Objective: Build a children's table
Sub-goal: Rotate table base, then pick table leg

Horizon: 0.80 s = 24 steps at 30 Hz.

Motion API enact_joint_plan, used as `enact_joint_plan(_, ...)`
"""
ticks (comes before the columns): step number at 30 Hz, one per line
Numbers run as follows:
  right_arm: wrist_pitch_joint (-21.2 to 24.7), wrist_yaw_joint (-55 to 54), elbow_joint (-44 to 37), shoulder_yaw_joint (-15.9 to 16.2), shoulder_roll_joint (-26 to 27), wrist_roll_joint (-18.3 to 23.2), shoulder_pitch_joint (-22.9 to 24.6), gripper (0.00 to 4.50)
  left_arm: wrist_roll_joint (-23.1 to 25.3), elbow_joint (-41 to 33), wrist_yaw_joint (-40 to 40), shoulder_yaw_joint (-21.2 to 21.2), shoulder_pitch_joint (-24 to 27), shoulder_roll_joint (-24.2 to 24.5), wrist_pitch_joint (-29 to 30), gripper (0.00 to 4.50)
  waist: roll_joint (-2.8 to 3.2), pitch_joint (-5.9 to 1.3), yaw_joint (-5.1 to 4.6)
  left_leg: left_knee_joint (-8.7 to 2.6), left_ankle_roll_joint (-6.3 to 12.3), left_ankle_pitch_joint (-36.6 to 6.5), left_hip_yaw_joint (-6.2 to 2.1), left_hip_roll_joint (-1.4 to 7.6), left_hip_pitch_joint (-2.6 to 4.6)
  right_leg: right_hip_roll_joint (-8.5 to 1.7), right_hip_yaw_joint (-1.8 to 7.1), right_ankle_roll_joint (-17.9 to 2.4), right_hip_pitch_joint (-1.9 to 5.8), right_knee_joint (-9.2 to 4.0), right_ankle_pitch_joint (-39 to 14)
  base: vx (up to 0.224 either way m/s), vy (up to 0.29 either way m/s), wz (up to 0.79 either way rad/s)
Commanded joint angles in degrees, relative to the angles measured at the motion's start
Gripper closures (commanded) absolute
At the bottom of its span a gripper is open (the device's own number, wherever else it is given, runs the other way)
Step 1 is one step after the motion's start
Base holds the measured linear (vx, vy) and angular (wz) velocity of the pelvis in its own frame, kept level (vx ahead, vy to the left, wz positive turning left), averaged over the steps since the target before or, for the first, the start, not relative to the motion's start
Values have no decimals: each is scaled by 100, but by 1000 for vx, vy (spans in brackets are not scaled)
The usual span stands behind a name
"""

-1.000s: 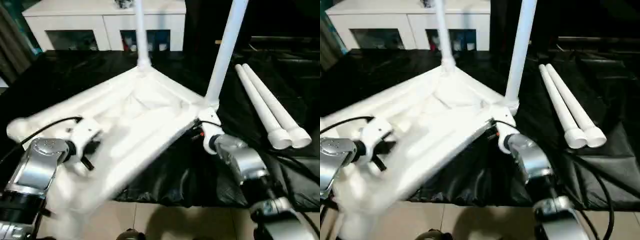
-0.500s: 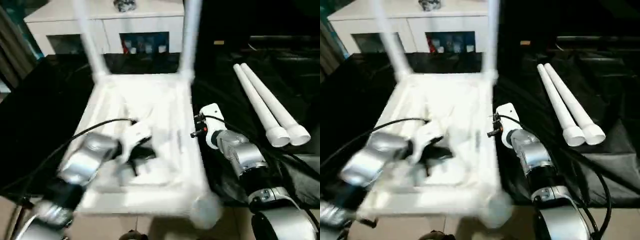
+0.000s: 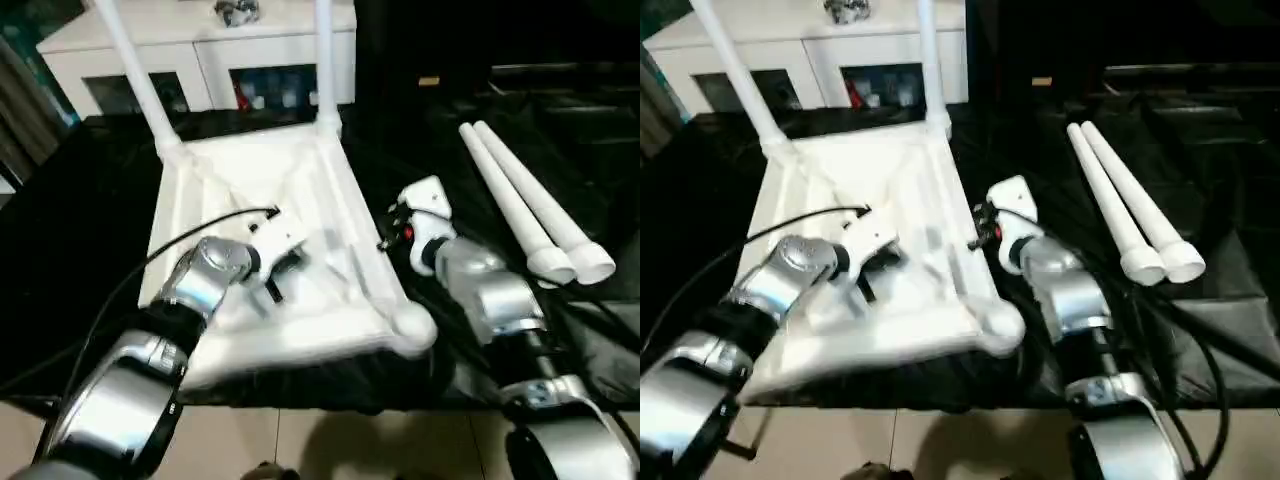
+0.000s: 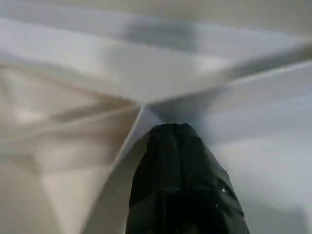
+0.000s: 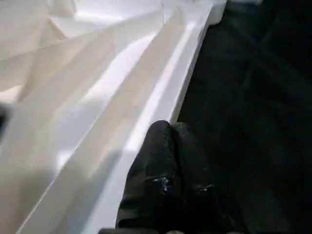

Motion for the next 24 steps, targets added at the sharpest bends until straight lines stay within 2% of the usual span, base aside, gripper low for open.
enact_joint_plan(1,180,27,-244,-28,-52,56,118,442,33,256,638,290,-175,21,-267,450,-44,-479,32,-351,363,-894,-277,394,89,-456,318,-1209,325,-385,-347,0,0,0)
enact_joint_plan(6,444,-97,-713,-170,-142,72,365,442,-105,902,1428,566,-380,-196,-934,450,-63,-477,76,-340,426,-874,-269,385,86,-463,314,-1202,315,-418,-538,0,0,0)
enact_joint_plan(11,595,-484,-976,-410,-186,40,519,442,-299,836,1530,793,-315,-271,-1292,450,-58,-488,150,-337,408,-804,-268,401,91,-476,320,-1173,294,-405,-531,0,0,0)
enact_joint_plan(12,631,-505,-1031,-494,-201,96,559,442,-320,605,1499,822,-216,-241,-1299,450,-38,-490,166,-340,384,-801,-276,408,92,-485,322,-1165,300,-397,-530,0,0,0)
enact_joint_plan(14,717,-509,-1127,-619,-227,187,631,428,-378,172,1476,916,-18,-217,-1291,450,-50,-497,185,-336,392,-768,-275,411,90,-478,321,-1168,292,-385,-446,0,0,0)
enact_joint_plan(15,765,-518,-1140,-713,-244,242,657,428,-526,-381,1429,1046,233,-226,-1171,450,-45,-498,190,-332,417,-726,-274,421,73,-492,324,-1205,296,-368,-347,0,0,0)
enact_joint_plan(16,801,-533,-1172,-741,-246,252,677,409,-588,-515,1429,1078,307,-230,-1189,430,-37,-507,194,-329,447,-633,-276,443,62,-497,320,-1265,293,-338,-182,0,0,0)
enact_joint_plan(17,833,-585,-1129,-802,-263,254,661,409,-724,-951,1318,1118,517,-237,-1047,430,-38,-507,190,-316,472,-617,-267,427,61,-480,317,-1267,280,-338,-155,0,0,0)
enact_joint_plan(18,846,-609,-1081,-845,-286,258,643,398,-811,-1337,1241,1130,705,-238,-924,409,-59,-519,202,-312,492,-570,-262,428,64,-488,314,-1305,280,-322,-134,0,0,0)
enact_joint_plan(19,800,-750,-773,-973,-398,231,483,385,-1074,-2442,1064,1154,1250,-259,-533,409,-69,-511,201,-310,507,-565,-248,427,61,-476,316,-1298,260,-332,-193,0,0,0)
enact_joint_plan(20,800,-750,-773,-973,-398,231,483,385,-1074,-2442,1064,1154,1250,-259,-533,409,-116,-521,205,-312,485,-529,-258,458,56,-513,323,-1329,290,-296,-167,0,0,0)
enact_joint_plan(21,775,-814,-654,-1018,-432,215,418,367,-1148,-2745,1015,1149,1401,-263,-430,398,-71,-493,208,-312,488,-572,-233,440,57,-481,315,-1315,239,-346,-370,0,0,0)
enact_joint_plan(22,729,-871,-501,-1057,-475,199,333,362,-1221,-3052,934,1117,1556,-255,-337,384,-77,-492,196,-304,455,-620,-234,413,49,-460,312,-1288,237,-344,-530,0,0,0)
enact_joint_plan(23,692,-909,-387,-1083,-507,188,269,362,-1271,-3266,870,1087,1665,-245,-276,384,-95,-495,205,-305,430,-642,-221,422,63,-460,318,-1257,227,-350,-598,0,0,0)
enact_joint_plan(24,622,-995,-122,-1139,-574,159,121,341,-1351,-3669,738,999,1873,-202,-186,368,-81,-479,205,-319,381,-712,-236,439,59,-472,315,-1234,221,-355,-770,0,0,0)
